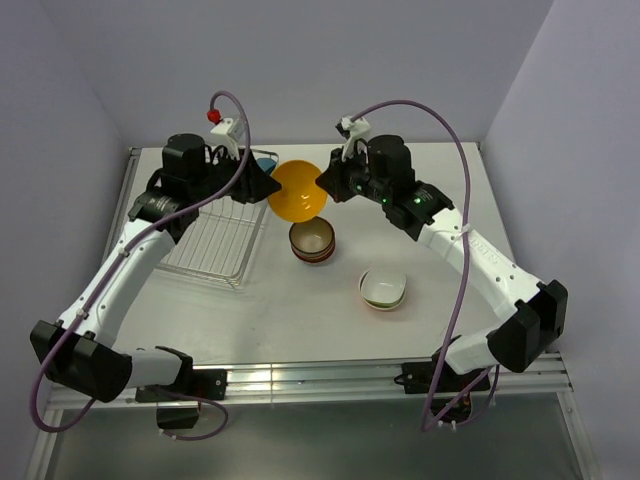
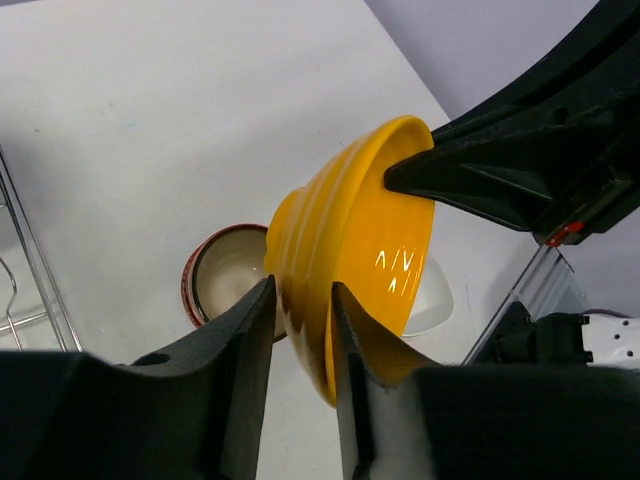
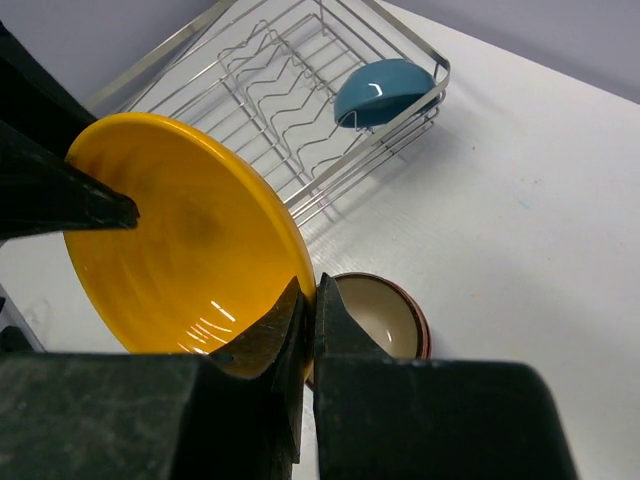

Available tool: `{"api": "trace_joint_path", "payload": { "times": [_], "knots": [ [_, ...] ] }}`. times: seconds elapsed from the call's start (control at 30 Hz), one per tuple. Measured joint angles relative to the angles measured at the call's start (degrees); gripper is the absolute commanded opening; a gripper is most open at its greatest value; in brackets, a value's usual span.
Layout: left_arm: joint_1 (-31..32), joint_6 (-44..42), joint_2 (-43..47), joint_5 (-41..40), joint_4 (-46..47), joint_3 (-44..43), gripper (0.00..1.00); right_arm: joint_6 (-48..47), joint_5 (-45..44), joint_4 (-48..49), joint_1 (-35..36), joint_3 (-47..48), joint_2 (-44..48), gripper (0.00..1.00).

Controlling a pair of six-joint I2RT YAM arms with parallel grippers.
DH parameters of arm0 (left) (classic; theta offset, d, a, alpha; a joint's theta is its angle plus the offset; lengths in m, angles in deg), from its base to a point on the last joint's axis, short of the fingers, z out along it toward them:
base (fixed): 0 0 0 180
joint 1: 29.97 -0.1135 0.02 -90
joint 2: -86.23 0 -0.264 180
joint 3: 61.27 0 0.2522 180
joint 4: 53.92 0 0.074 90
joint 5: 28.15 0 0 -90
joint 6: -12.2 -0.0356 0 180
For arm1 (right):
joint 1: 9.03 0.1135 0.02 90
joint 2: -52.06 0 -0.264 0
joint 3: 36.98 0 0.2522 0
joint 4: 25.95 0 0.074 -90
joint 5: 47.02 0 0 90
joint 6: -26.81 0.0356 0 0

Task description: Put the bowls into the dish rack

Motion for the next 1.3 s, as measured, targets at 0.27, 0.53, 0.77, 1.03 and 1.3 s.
{"api": "trace_joint_path", "payload": {
  "times": [0.27, 0.53, 0.77, 1.03, 1.3],
  "knots": [
    [3.37, -5.75, -1.55, -11.28, -3.28, -1.75, 0.00, -0.26, -3.93, -1.84, 1.73, 2.64, -1.66, 0.16],
    [3.98, -7.80, -2.10, -25.16, -5.68, -2.71, 0.00, -0.39, -3.63, -3.69, 1.84, 5.62, -3.93, 0.86],
    [3.98, -12.55, -4.70, -45.72, -2.23, -3.39, 0.00, -0.13, -1.09, -5.20, -1.64, 6.58, -3.74, 0.88],
    [3.98, -21.84, -14.62, -64.15, 6.64, -3.78, 0.00, -0.04, 1.09, -7.04, -8.79, 5.09, -0.98, 0.89],
    [3.76, -29.46, -22.60, -73.90, 16.57, -3.78, 0.00, -0.07, 2.25, -7.21, -10.86, 3.06, 1.95, 0.89]
  ]
}}
